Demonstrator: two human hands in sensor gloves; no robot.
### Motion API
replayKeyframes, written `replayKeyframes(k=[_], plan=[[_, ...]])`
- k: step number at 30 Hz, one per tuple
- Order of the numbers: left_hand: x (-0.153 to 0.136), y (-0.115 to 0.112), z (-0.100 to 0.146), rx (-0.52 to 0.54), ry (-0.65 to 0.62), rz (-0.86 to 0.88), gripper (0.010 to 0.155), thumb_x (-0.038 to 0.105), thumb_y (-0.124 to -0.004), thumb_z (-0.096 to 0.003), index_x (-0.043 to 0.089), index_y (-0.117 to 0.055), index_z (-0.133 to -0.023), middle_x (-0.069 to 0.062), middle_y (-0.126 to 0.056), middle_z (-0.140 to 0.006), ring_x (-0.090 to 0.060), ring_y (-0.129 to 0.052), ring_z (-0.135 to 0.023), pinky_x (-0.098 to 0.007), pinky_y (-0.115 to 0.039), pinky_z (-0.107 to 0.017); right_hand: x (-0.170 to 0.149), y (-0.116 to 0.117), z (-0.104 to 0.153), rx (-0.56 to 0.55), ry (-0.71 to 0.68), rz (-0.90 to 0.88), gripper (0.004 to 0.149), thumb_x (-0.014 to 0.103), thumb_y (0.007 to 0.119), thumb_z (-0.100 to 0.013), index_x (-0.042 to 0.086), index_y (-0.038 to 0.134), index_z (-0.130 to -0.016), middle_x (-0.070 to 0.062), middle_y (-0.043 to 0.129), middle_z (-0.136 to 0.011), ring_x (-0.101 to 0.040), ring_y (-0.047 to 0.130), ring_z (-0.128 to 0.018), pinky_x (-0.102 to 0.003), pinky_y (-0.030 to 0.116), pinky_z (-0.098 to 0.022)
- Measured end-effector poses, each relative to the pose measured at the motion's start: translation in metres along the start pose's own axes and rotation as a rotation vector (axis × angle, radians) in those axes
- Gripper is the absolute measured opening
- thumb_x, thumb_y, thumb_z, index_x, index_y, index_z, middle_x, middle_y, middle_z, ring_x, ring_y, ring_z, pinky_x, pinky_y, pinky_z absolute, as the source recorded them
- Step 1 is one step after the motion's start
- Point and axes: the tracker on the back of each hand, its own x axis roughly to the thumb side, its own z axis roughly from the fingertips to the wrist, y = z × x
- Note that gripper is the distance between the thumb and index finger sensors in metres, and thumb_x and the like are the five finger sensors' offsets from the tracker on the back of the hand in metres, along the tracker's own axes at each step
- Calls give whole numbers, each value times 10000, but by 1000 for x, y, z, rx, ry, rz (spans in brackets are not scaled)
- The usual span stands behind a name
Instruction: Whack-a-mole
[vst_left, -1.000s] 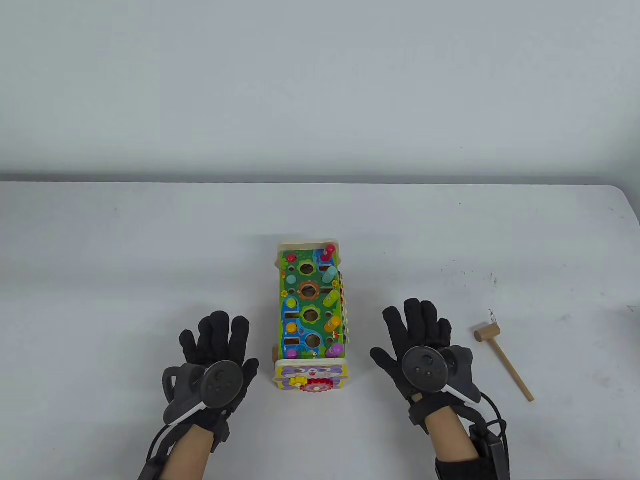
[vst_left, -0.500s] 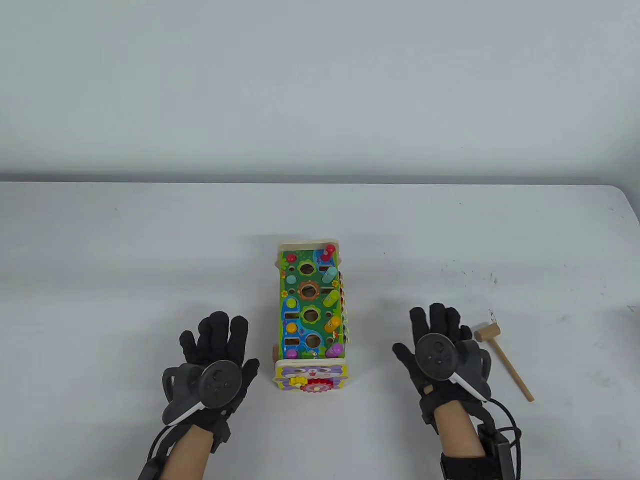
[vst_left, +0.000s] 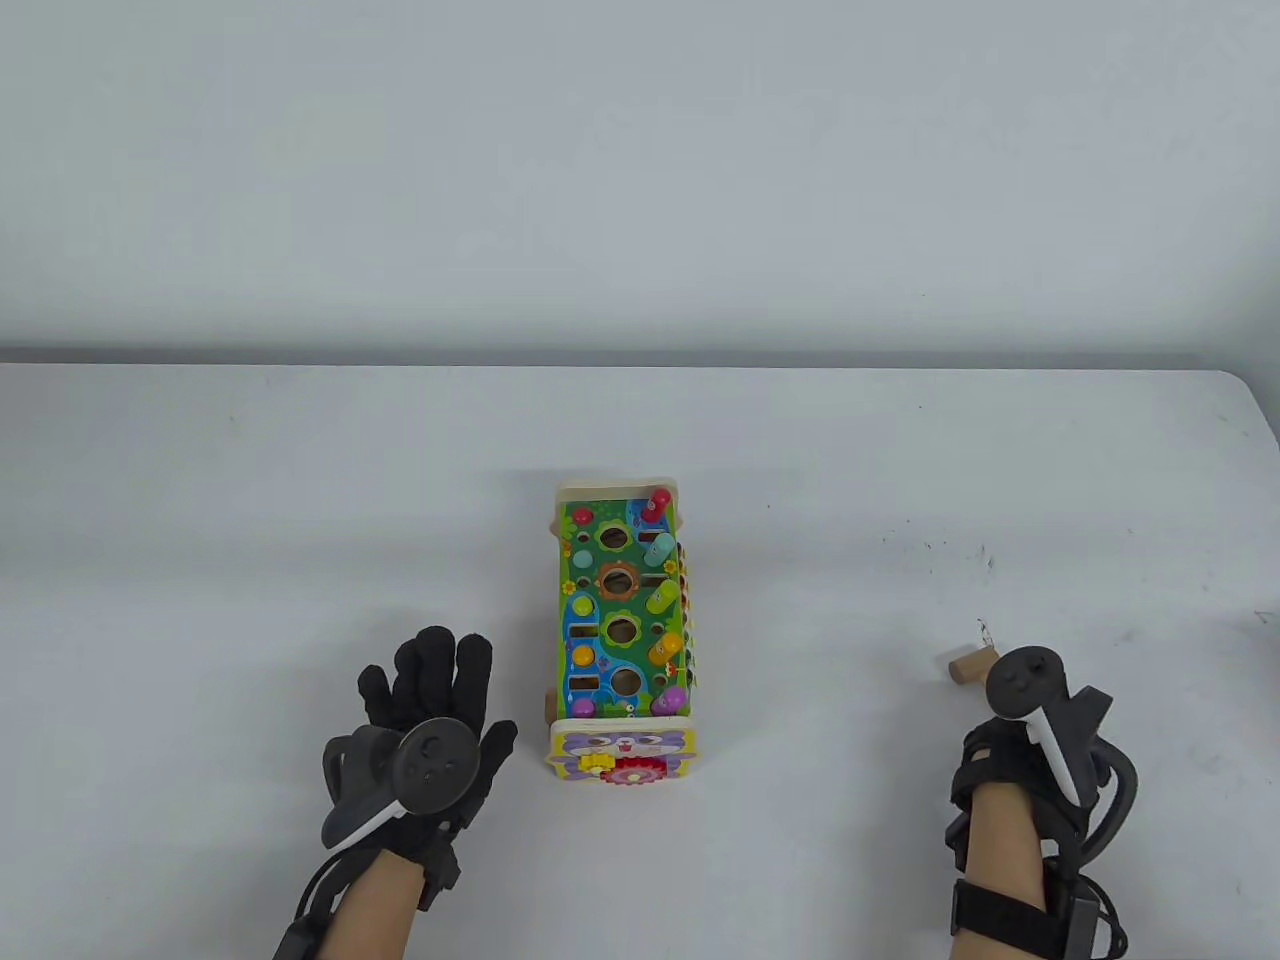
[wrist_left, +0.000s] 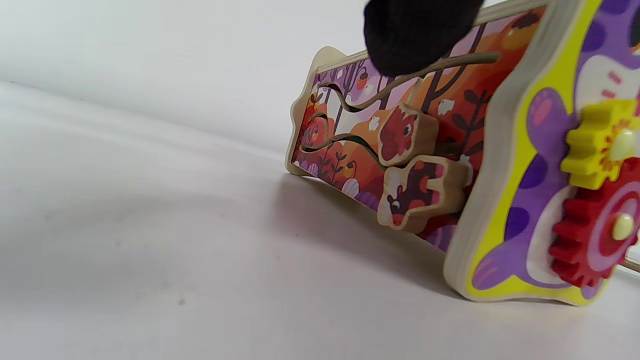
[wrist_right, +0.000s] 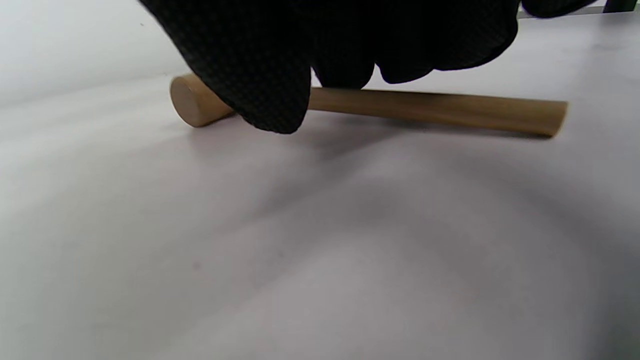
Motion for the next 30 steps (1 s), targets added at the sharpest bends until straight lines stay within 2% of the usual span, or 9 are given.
replayKeyframes(k=[10,18,25,30], plan=[[-2,1,0,-10,14,7,830,416,-639,-564,74,-130,-1124,-360,-121,-1125,-677,-240,-1040,-839,-157,-618,3,9,-6,-39,29,148,467,123,746,-519,-95,656,-921,-326,675,-863,-605,722,-714,-729,502,-520],[-2,0,0,-18,18,15,829,416,-639,-564,70,-134,-1124,-362,-125,-1124,-677,-244,-1039,-839,-162,-618,8,13,-6,-47,6,202,443,133,724,-524,-111,656,-887,-319,695,-817,-601,723,-711,-732,497,-523],[-3,0,-1,-22,21,23,828,415,-637,-565,70,-133,-1124,-360,-126,-1124,-678,-244,-1038,-838,-166,-620,9,11,-3,-48,-26,135,433,162,675,-532,-103,638,-873,-334,681,-813,-622,699,-717,-745,474,-522],[-3,0,-1,-22,22,23,828,417,-635,-566,69,-131,-1124,-360,-125,-1125,-678,-244,-1038,-838,-168,-621,18,-2,6,-108,-131,-21,431,184,626,-543,-100,614,-867,-301,742,-762,-551,809,-637,-705,570,-480]])
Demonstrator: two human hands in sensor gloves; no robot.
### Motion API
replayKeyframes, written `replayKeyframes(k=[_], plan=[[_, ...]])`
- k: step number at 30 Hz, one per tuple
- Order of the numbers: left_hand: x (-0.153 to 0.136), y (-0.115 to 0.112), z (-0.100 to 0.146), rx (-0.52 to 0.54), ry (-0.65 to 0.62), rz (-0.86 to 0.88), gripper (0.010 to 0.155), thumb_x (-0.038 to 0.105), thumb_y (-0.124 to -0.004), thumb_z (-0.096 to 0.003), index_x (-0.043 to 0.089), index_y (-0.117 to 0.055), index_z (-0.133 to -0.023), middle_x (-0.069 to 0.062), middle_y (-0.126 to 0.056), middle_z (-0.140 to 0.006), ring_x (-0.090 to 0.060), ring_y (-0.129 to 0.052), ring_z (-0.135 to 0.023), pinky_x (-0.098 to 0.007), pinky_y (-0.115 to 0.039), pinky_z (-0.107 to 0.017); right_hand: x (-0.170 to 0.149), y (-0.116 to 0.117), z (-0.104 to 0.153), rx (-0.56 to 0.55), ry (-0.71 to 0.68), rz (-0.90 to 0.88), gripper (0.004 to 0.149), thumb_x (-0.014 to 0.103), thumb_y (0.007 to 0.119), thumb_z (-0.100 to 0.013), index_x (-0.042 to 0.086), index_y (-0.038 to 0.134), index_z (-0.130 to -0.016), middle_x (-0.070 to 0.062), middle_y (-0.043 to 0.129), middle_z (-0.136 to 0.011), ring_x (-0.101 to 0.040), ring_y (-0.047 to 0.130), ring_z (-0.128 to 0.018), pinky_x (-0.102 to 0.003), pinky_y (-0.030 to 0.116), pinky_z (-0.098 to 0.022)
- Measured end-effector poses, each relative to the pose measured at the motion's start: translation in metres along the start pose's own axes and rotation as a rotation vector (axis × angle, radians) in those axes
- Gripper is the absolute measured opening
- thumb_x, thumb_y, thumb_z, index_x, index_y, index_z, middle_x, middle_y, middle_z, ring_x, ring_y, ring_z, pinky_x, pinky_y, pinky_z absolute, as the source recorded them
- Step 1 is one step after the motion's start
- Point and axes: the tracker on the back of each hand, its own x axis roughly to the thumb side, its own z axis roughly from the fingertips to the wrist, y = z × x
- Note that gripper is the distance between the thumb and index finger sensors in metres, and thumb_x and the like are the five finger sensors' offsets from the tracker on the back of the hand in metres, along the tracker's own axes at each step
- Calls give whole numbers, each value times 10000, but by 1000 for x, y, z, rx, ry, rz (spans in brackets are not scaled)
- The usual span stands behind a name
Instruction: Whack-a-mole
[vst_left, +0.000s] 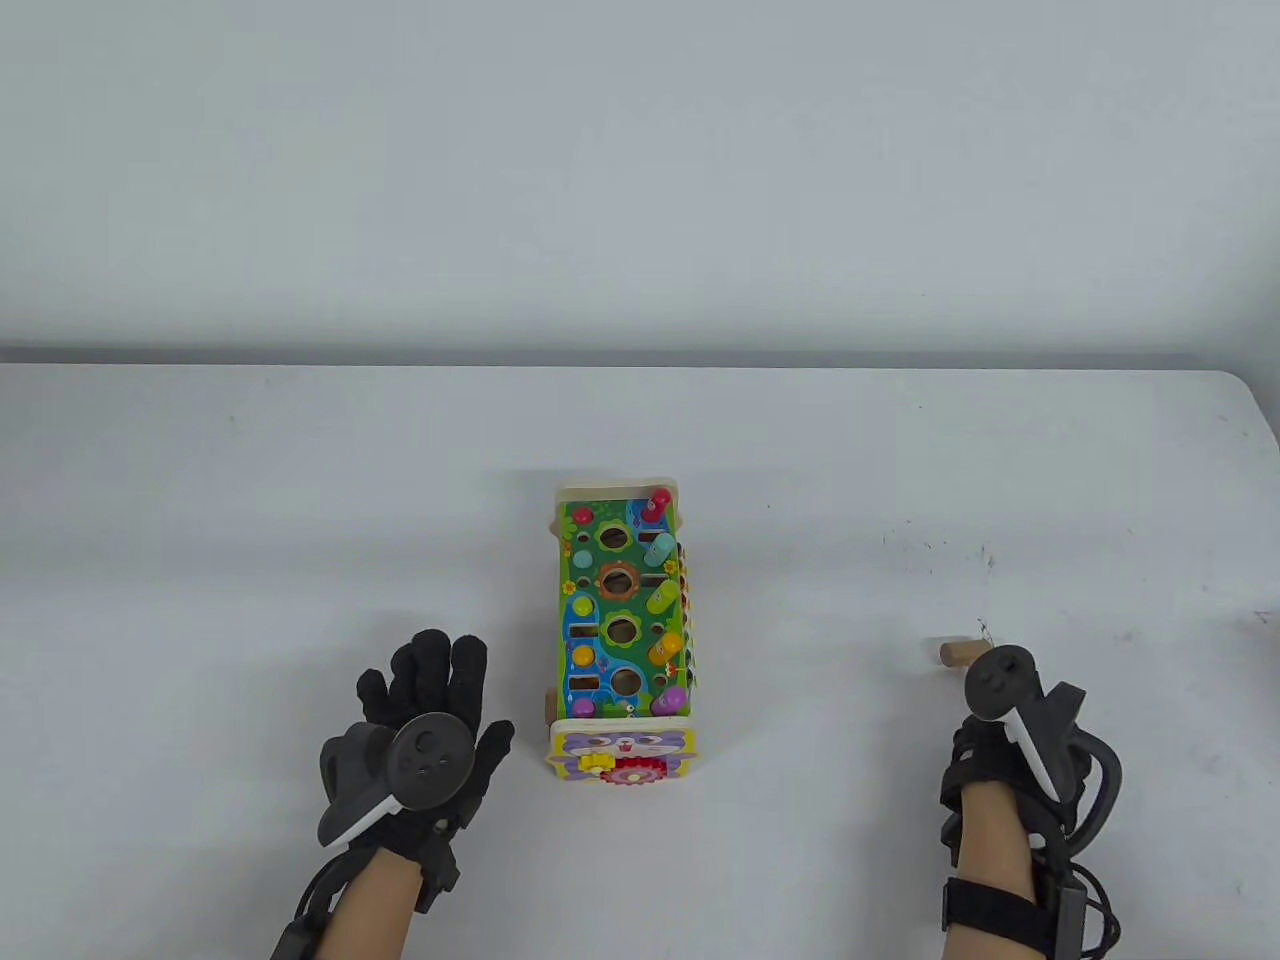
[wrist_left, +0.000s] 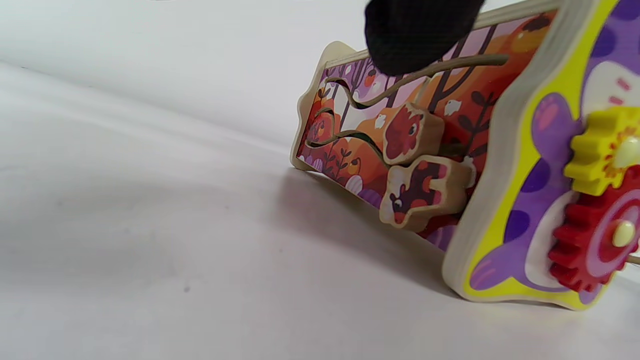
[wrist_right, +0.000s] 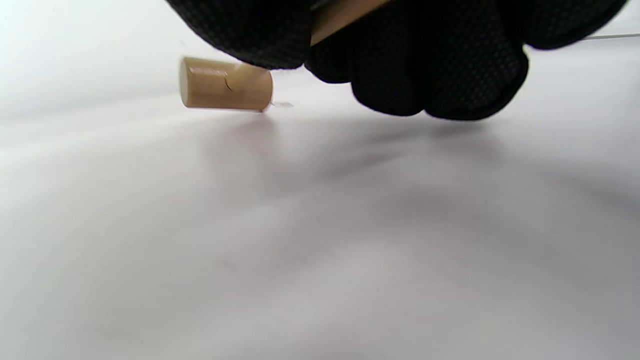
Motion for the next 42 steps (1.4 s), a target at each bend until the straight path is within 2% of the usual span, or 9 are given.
replayKeyframes(k=[7,14,20,24,30,33,35,38,42], plan=[[-1,1,0,7,7,18,828,419,-632,-566,71,-127,-1124,-357,-126,-1126,-676,-245,-1039,-837,-171,-623,25,-18,21,-46,-276,-389,440,191,595,-550,-98,622,-880,-249,805,-677,-412,896,-464,-622,663,-402],[-4,0,0,5,14,16,828,417,-634,-565,67,-132,-1123,-364,-131,-1123,-679,-252,-1036,-838,-179,-622,61,-22,46,157,-593,-879,453,198,601,-551,-102,652,-887,-224,850,-638,-330,933,-373,-558,723,-339],[-4,-1,-1,0,15,20,828,418,-633,-565,68,-132,-1123,-365,-134,-1123,-679,-257,-1036,-838,-183,-622,88,-31,70,246,-834,-1066,457,211,608,-552,-91,673,-889,-201,874,-628,-296,947,-343,-533,745,-322],[-5,0,-1,-1,16,28,828,419,-631,-566,69,-129,-1123,-363,-132,-1124,-677,-256,-1037,-838,-185,-624,96,-37,82,301,-922,-1109,455,217,615,-554,-86,690,-885,-193,887,-617,-283,950,-330,-523,754,-312],[-6,0,-1,-1,16,37,825,419,-630,-566,69,-131,-1123,-362,-132,-1124,-678,-255,-1037,-836,-188,-626,107,-37,93,358,-986,-1043,452,221,625,-555,-84,708,-877,-191,897,-604,-278,953,-314,-518,758,-304],[-6,0,-1,0,16,39,826,418,-632,-566,67,-132,-1123,-365,-132,-1123,-679,-257,-1036,-836,-190,-626,115,-33,99,372,-992,-885,449,215,635,-554,-91,719,-873,-200,901,-597,-284,954,-304,-523,755,-300],[-6,0,-1,0,16,39,827,418,-633,-566,67,-133,-1123,-365,-135,-1123,-678,-259,-1035,-837,-192,-626,121,-28,101,371,-990,-696,447,223,629,-558,-76,714,-879,-188,900,-606,-278,956,-314,-519,758,-307],[-6,0,-1,-1,15,40,826,418,-634,-565,65,-136,-1123,-366,-136,-1122,-679,-261,-1035,-836,-195,-626,127,-21,104,410,-993,-596,445,226,628,-560,-70,711,-882,-185,897,-614,-275,954,-325,-517,758,-315],[-6,1,-1,1,15,46,827,418,-633,-566,65,-135,-1124,-365,-137,-1123,-678,-261,-1035,-836,-196,-627,125,-25,103,339,-1011,-759,449,220,632,-556,-85,714,-875,-191,897,-603,-274,952,-311,-516,757,-305]])
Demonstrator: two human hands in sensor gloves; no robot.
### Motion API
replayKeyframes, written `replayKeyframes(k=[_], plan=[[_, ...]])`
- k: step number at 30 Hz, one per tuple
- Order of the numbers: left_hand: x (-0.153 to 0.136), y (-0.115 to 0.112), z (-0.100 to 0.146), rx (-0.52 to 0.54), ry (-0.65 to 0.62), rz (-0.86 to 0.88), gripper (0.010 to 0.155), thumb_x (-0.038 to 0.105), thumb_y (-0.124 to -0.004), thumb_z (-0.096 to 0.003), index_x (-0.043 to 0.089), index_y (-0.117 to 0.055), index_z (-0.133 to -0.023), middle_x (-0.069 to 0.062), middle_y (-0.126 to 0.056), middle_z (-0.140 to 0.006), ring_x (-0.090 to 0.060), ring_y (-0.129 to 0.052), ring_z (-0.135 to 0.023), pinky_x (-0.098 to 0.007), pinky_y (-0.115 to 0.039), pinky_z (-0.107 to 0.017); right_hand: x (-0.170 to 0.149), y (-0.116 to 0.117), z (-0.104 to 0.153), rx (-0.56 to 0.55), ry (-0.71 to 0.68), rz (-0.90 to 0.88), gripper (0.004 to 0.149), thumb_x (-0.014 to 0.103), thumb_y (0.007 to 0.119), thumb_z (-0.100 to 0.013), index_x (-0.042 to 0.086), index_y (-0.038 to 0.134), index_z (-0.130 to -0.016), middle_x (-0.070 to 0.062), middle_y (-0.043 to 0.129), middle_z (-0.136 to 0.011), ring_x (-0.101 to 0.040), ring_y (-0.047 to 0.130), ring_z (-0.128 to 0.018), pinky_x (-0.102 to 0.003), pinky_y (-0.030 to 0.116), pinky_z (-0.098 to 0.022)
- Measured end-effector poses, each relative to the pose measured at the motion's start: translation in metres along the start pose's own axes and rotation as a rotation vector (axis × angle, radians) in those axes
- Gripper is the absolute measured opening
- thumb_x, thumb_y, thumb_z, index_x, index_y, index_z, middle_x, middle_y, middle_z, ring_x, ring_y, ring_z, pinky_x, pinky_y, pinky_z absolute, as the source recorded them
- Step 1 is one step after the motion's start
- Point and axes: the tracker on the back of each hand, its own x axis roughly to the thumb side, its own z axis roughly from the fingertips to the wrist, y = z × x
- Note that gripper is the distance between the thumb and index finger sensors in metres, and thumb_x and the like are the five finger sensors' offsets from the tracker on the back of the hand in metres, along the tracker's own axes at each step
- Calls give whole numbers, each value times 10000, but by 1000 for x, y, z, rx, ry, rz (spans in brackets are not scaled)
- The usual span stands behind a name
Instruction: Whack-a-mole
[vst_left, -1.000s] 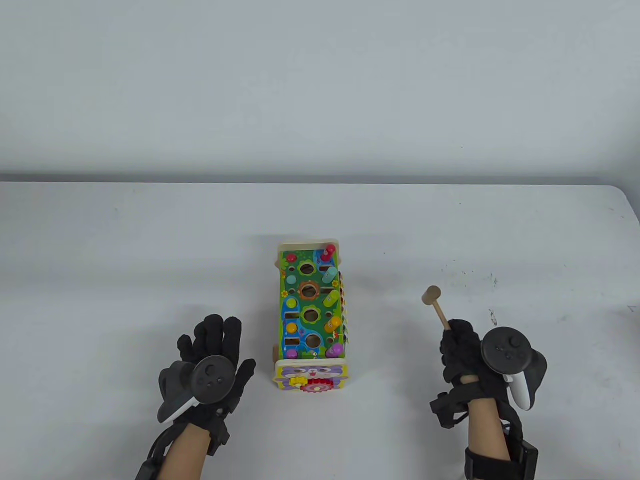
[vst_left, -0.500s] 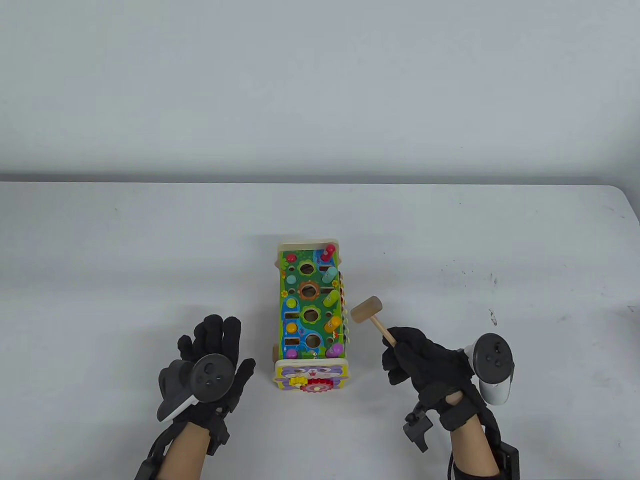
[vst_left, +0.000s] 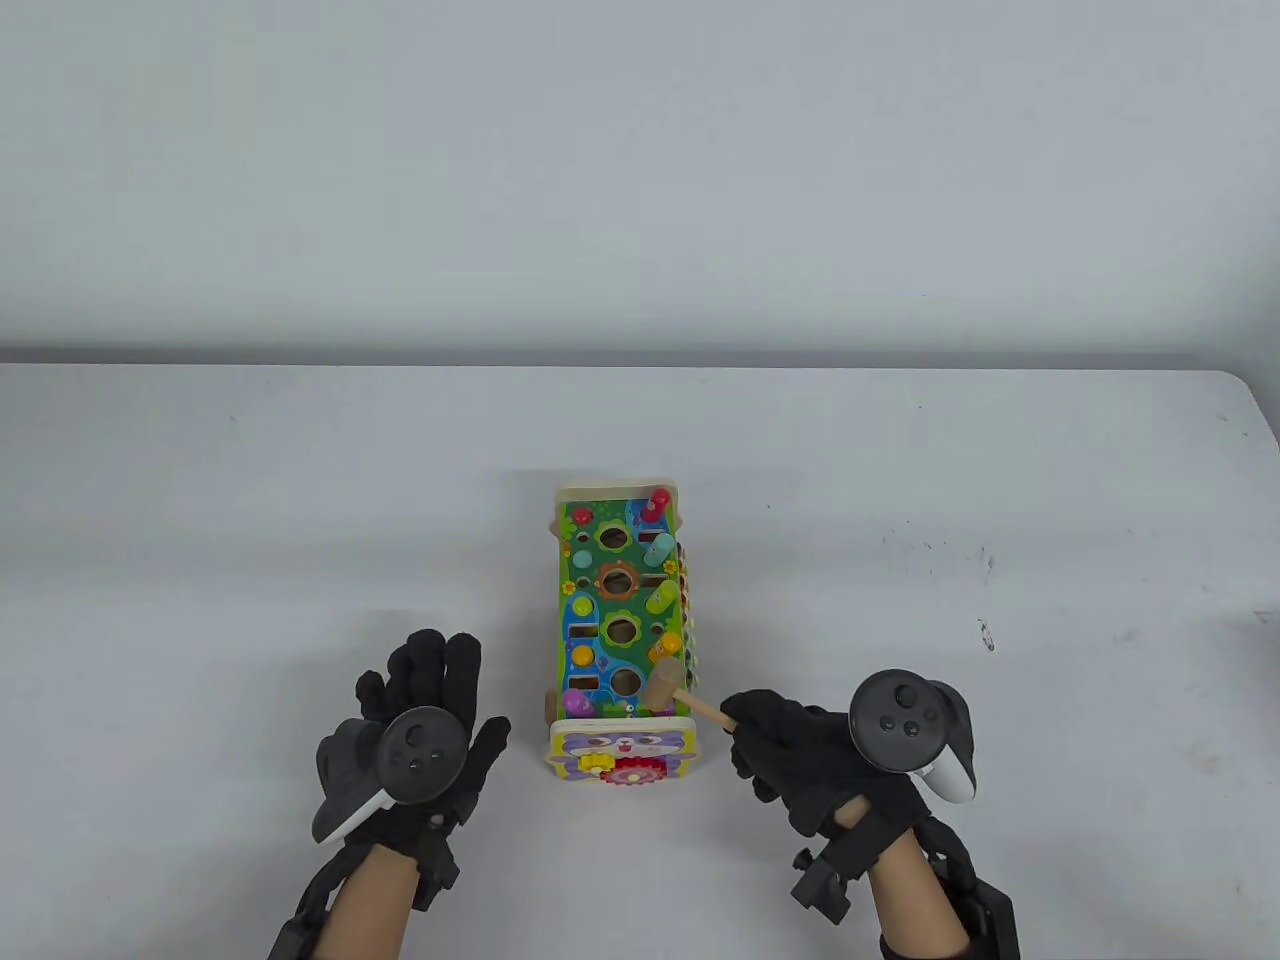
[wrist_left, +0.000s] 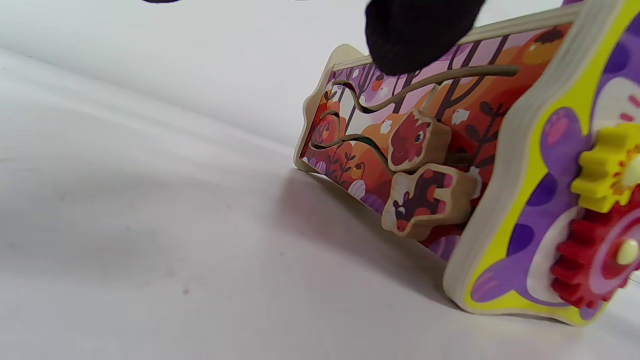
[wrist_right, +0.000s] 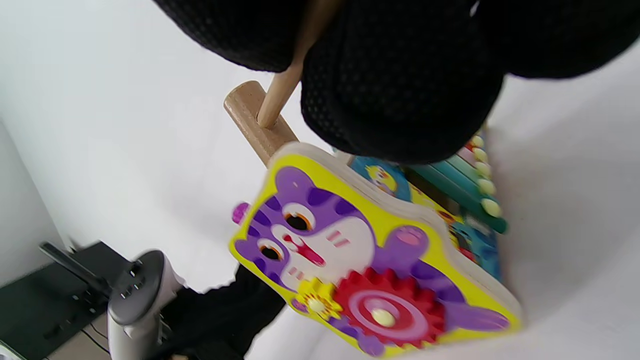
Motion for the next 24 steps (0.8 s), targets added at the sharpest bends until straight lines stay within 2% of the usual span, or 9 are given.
replayKeyframes(k=[5,8,10,12,15,17,24], plan=[[-1,0,0,1,1,8,827,418,-632,-566,66,-134,-1123,-360,-136,-1124,-679,-261,-1035,-836,-200,-628,3,-9,5,-228,-156,-129,453,226,626,-556,-73,705,-888,-183,894,-609,-269,951,-317,-513,758,-312],[-1,1,0,2,1,11,827,419,-631,-567,67,-132,-1123,-366,-134,-1122,-678,-259,-1036,-835,-201,-629,3,-8,5,-300,-199,-153,456,225,626,-555,-68,704,-895,-181,897,-608,-266,952,-314,-510,760,-310],[-1,1,0,3,1,12,827,419,-631,-566,67,-132,-1123,-365,-134,-1123,-678,-261,-1036,-835,-203,-630,2,-7,5,-320,-182,-132,457,223,628,-554,-68,706,-897,-181,898,-607,-265,952,-313,-510,762,-306],[-1,0,0,1,1,13,826,420,-631,-566,68,-132,-1123,-368,-134,-1122,-677,-261,-1037,-835,-204,-630,-2,-3,3,-294,-130,-77,459,220,629,-555,-67,704,-905,-186,898,-613,-267,956,-313,-512,762,-309],[-1,0,-1,-2,-1,11,826,419,-632,-566,67,-134,-1124,-368,-137,-1122,-678,-265,-1035,-835,-207,-630,-13,10,-5,-192,4,103,457,212,637,-555,-72,712,-905,-196,902,-613,-280,959,-307,-522,760,-301],[-1,0,-1,-5,-1,10,826,419,-633,-566,66,-135,-1123,-369,-138,-1121,-680,-267,-1033,-835,-209,-630,-17,14,-8,-129,39,208,458,221,629,-559,-59,708,-912,-183,904,-619,-266,963,-311,-511,769,-304],[-1,0,-1,-3,0,17,827,420,-631,-567,69,-130,-1123,-366,-134,-1122,-677,-265,-1036,-835,-209,-632,-1,-3,-2,-350,-130,13,461,218,630,-556,-71,713,-905,-176,907,-605,-243,958,-292,-495,775,-292]])
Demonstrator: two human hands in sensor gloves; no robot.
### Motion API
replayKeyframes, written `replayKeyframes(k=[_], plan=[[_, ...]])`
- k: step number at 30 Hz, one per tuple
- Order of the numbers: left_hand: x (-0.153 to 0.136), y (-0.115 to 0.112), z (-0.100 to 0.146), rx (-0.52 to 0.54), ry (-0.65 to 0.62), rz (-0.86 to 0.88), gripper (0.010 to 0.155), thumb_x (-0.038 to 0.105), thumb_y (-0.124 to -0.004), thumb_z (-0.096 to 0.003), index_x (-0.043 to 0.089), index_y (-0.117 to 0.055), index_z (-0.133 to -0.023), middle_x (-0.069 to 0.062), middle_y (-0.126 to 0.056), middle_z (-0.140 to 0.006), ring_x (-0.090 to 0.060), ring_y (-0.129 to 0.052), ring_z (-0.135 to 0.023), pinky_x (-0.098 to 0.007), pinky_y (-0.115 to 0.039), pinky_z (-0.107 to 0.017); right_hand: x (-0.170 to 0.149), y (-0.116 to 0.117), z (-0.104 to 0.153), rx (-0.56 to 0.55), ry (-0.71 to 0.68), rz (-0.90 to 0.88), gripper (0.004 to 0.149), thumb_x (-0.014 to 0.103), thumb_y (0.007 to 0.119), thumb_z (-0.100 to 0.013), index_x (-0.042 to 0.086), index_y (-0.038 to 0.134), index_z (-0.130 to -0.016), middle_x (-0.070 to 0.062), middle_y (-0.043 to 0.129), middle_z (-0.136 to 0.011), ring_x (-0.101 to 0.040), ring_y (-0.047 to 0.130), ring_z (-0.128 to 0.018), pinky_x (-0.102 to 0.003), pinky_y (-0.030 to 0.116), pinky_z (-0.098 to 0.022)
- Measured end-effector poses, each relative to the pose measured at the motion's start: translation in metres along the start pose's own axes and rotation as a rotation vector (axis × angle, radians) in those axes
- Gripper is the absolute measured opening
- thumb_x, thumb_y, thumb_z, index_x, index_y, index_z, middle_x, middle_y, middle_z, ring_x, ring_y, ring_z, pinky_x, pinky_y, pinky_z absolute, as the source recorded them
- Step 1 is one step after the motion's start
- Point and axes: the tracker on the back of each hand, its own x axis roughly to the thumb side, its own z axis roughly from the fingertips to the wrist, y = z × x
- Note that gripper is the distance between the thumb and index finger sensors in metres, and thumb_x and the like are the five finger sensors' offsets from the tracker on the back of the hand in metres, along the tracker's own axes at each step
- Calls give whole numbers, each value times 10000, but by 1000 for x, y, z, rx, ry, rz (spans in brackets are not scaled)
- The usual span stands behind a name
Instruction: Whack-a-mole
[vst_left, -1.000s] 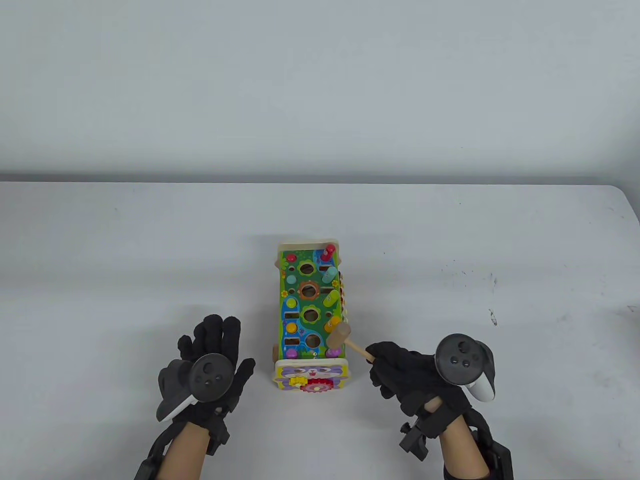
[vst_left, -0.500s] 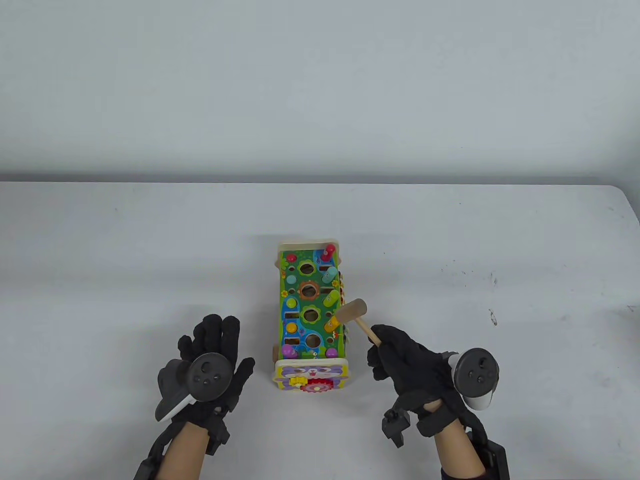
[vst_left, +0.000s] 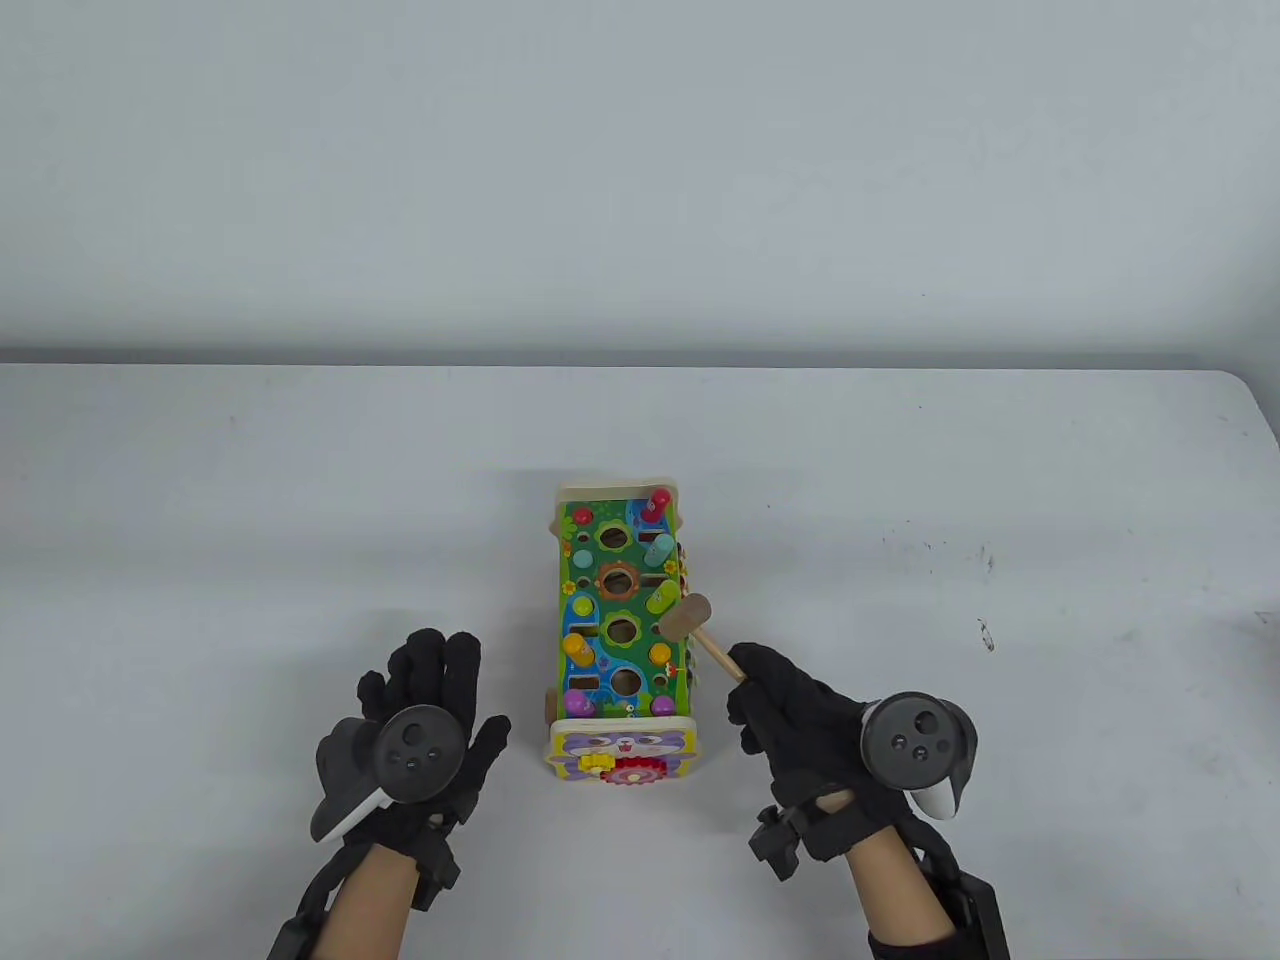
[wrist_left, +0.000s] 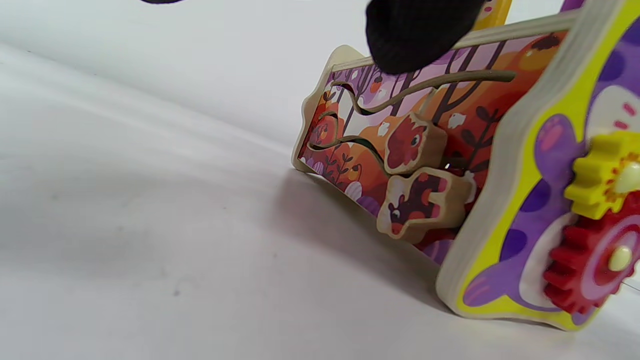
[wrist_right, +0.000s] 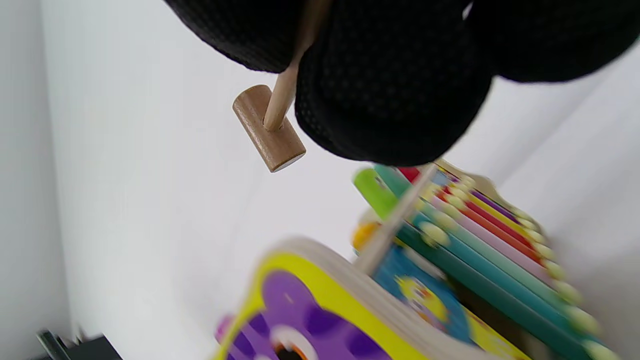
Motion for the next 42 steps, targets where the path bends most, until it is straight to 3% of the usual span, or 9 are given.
replayKeyframes(k=[5,8,13,19,30,33,37,42], plan=[[-1,0,0,4,5,5,827,420,-631,-567,68,-129,-1123,-356,-135,-1126,-679,-265,-1035,-835,-212,-631,10,-14,-3,-171,-104,-84,461,224,628,-557,-62,710,-908,-168,906,-610,-236,958,-296,-488,778,-297],[-1,0,0,4,7,7,827,419,-631,-566,69,-129,-1123,-361,-135,-1124,-678,-268,-1035,-835,-214,-631,8,-15,-7,-206,-102,-97,460,224,627,-557,-61,710,-909,-166,907,-611,-235,959,-297,-489,778,-298],[-1,0,0,3,10,10,827,418,-632,-567,65,-131,-1122,-365,-138,-1122,-681,-271,-1033,-835,-217,-630,-2,2,-19,-130,-6,-40,460,217,630,-558,-69,713,-908,-177,907,-610,-243,958,-298,-495,775,-296],[-1,0,0,-2,6,11,825,417,-633,-566,65,-137,-1123,-366,-141,-1122,-681,-273,-1032,-834,-221,-631,-23,25,-31,133,209,226,459,208,638,-556,-82,723,-902,-192,913,-599,-246,959,-278,-498,776,-279],[-2,1,0,3,6,27,827,418,-631,-567,66,-129,-1122,-370,-137,-1121,-680,-271,-1033,-834,-221,-633,5,-15,-33,-288,-35,-29,461,225,625,-560,-60,707,-913,-165,904,-613,-224,955,-292,-481,779,-295],[-2,1,0,5,6,32,827,419,-630,-568,67,-128,-1122,-363,-135,-1123,-679,-270,-1034,-834,-221,-633,6,-19,-33,-325,-48,-64,461,232,620,-564,-50,701,-920,-156,901,-621,-216,955,-298,-475,780,-305],[-2,1,0,5,6,37,827,419,-630,-567,67,-128,-1122,-368,-136,-1122,-679,-271,-1034,-834,-223,-632,-2,-12,-40,-288,1,-40,461,232,621,-566,-47,700,-923,-159,900,-623,-223,951,-309,-480,775,-310],[-2,0,-1,-1,5,42,826,418,-631,-568,66,-130,-1122,-368,-139,-1122,-680,-273,-1032,-834,-225,-632,-20,13,-56,-124,107,78,460,224,628,-565,-52,706,-925,-175,897,-630,-242,952,-313,-495,766,-316]])
